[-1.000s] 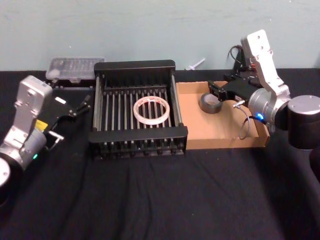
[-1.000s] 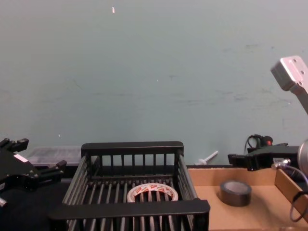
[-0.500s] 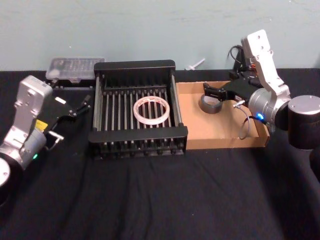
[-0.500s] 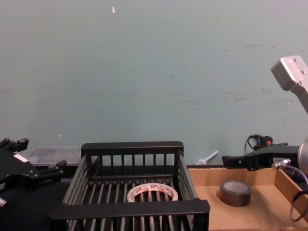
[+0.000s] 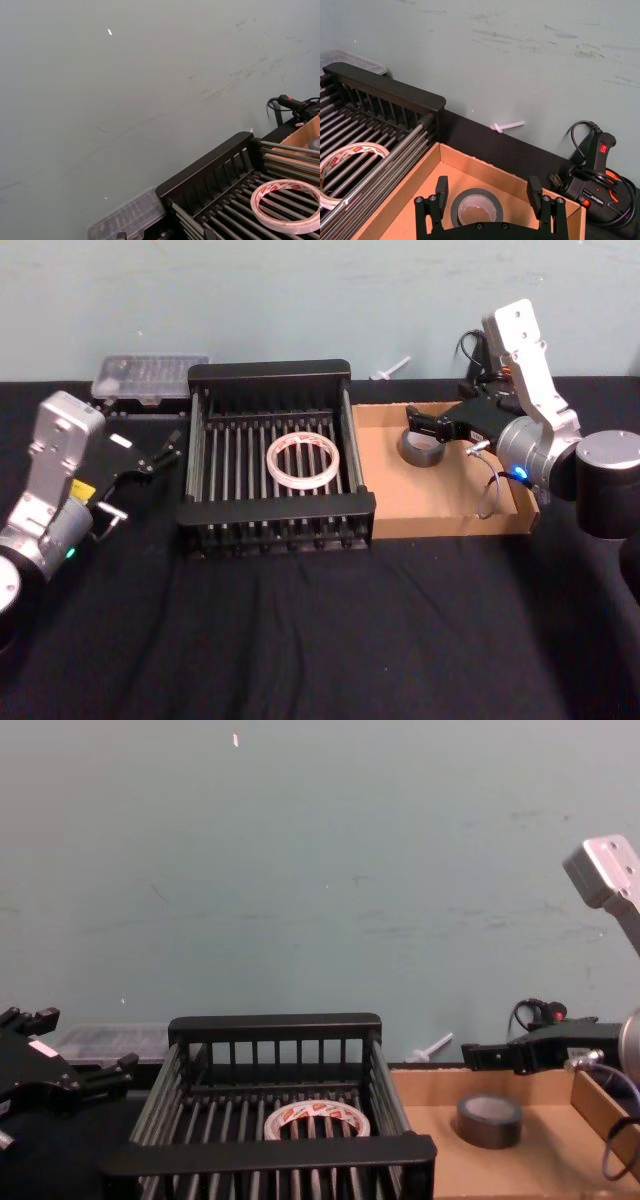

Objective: Pick up the white tape and place it into the black box , Pick up the silver tape and place it into the brown box.

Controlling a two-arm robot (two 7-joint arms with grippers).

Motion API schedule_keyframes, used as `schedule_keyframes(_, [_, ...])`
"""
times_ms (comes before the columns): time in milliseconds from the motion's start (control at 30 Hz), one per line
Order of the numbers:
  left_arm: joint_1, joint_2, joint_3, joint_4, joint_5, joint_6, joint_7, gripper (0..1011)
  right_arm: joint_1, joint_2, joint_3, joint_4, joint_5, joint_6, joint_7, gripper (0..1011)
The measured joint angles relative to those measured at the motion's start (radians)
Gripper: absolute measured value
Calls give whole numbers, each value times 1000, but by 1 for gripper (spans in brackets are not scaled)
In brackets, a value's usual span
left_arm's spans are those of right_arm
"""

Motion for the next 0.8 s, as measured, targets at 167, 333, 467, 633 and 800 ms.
schedule_keyframes(167, [0,0,0,0,0,0,0,1001,-18,1,14,-17,-3,-27,5,1002])
schedule_keyframes(333, [0,0,0,0,0,0,0,1001,-58,8,33,-69,-4,-60,-1,1002])
schedule_keyframes(467, [0,0,0,0,0,0,0,1001,-110,17,50,-132,-10,-106,-16,1003])
schedule_keyframes(633, [0,0,0,0,0,0,0,1001,-192,29,75,-218,-23,-184,-42,1003])
schedule_keyframes(800, [0,0,0,0,0,0,0,1001,-252,28,97,-265,-39,-244,-68,1002])
